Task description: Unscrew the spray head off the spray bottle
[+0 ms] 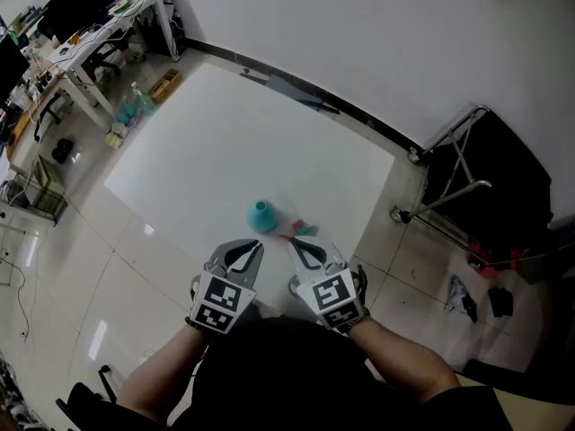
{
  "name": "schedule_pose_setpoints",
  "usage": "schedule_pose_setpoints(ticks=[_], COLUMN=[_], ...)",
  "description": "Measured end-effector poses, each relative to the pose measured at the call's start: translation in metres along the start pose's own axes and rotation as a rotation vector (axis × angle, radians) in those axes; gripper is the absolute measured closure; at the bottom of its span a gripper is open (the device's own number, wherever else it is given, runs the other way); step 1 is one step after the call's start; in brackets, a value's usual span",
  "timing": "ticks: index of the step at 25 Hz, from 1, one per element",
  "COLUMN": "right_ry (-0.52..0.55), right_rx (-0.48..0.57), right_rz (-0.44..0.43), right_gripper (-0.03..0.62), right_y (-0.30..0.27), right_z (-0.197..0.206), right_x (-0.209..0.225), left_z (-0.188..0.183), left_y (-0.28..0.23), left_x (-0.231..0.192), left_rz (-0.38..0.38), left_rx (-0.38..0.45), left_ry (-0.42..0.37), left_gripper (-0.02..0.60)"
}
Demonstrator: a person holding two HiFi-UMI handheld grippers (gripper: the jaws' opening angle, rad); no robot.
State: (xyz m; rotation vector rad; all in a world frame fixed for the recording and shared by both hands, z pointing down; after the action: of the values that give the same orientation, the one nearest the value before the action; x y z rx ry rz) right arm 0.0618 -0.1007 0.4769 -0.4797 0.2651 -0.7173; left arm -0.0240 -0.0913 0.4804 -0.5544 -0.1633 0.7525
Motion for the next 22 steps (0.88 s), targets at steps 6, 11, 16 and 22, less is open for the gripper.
schedule_pose_setpoints(ticks=[6,11,16,22], right_ry=[-0.022,-0.024,-0.031,-0.049], right_rx=[-0.006,-0.007,-0.011,-0.012], right_rz=[-0.006,-0.010,-0.018,-0.030], right_gripper=[0.602,0.602,0.603,0.602], right_y=[0.0000,-0.0008,-0.0011,-0.0013], right_z=[-0.0010,0.0012,0.0009,0.0007], right_x=[-0.0044,-0.0052,-0.0073,-0.0080], left_z=[-0.0035,-0.0046,-0.0063,-0.0073], left_y=[0.0005,-0.0016,-0.0032,-0.0051], left_x=[0.0023,0.0039,0.0042,0.0058], left_rz=[0.015,0.024,0.028,0.034], left_rx=[-0.001,-0.007,-0.007,-0.013], left_ry=[-0.007,-0.004,-0.007,-0.012], left_gripper=[0.565,0.565,0.565,0.565])
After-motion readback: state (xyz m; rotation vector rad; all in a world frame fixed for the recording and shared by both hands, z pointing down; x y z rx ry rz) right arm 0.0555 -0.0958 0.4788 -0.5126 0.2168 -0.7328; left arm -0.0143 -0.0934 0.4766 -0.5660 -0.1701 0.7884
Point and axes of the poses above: the fingertips, and each gripper's own axes: y backward along the fingers, x to its right, z out of its underside, the point moved 3 cm from there along y, backward along the fingers, and after that the axes turned 3 degrees about z, right-handed, at the moved point
